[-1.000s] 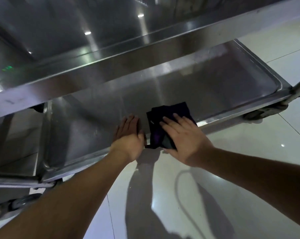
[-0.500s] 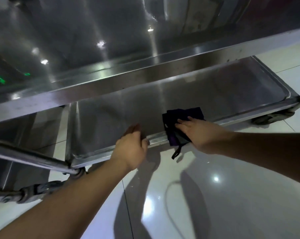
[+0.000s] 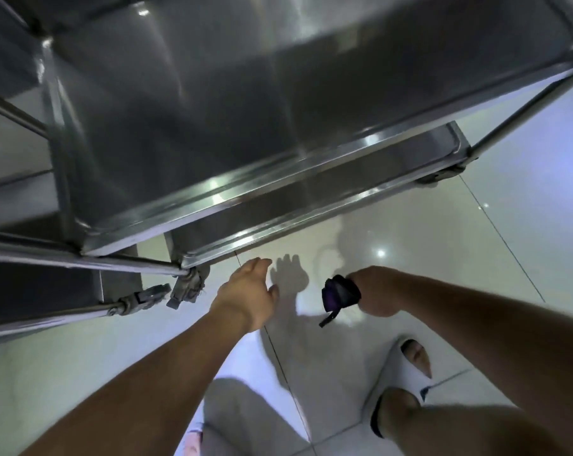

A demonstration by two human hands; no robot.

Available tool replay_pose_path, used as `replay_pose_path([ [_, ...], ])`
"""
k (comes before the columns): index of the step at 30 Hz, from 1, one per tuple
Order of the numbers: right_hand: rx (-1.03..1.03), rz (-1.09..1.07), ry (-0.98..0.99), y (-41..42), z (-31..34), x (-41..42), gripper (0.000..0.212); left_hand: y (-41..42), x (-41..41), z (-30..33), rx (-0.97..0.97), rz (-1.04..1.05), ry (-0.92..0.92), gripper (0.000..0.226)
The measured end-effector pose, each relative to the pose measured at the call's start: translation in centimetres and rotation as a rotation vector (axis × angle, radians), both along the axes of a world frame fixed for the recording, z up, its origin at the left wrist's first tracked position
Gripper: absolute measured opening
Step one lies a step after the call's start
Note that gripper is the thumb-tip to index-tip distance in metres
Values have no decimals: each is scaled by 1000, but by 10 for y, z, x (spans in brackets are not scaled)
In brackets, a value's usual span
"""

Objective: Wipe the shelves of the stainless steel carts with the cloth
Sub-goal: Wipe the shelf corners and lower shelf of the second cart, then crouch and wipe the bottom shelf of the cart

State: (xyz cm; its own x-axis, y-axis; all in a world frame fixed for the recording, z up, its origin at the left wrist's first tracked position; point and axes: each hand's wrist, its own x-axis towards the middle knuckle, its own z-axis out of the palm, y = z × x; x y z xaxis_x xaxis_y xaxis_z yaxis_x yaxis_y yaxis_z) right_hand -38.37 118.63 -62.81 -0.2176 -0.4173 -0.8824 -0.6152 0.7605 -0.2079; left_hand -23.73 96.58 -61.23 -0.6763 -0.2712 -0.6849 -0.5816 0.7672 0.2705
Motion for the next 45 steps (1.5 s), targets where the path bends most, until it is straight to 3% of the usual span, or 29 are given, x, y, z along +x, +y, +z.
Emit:
replay_pose_path([
  [5, -110, -260, -56, 40, 95, 33, 12, 32, 10, 103, 53, 11, -110, 61],
  [11, -134, -531, -112, 78, 221, 57, 31, 73, 14, 237, 104, 71, -129, 60],
  [16, -79, -413, -102, 103, 316, 65, 27, 109, 13, 331, 146, 133, -70, 59],
  [19, -121, -570, -85, 112, 378, 65, 15, 119, 6, 380, 157, 118, -4, 57],
  [21, -191, -746, -54, 118, 418, 67, 28, 122, 3, 409, 156, 69, 32, 57],
  [23, -232, -870, -27, 123, 457, 74, 28, 124, 1, 437, 158, 27, 61, 57],
  [30, -321, -1127, 55, 146, 572, 104, 13, 138, -11, 514, 164, -106, 207, 57],
  [39, -430, -1423, 211, 223, 658, 136, 17, 216, -35, 593, 232, -301, 314, 56],
  [45, -608, -1593, 173, 305, 678, 113, 22, 297, -75, 627, 206, -361, 390, 53],
])
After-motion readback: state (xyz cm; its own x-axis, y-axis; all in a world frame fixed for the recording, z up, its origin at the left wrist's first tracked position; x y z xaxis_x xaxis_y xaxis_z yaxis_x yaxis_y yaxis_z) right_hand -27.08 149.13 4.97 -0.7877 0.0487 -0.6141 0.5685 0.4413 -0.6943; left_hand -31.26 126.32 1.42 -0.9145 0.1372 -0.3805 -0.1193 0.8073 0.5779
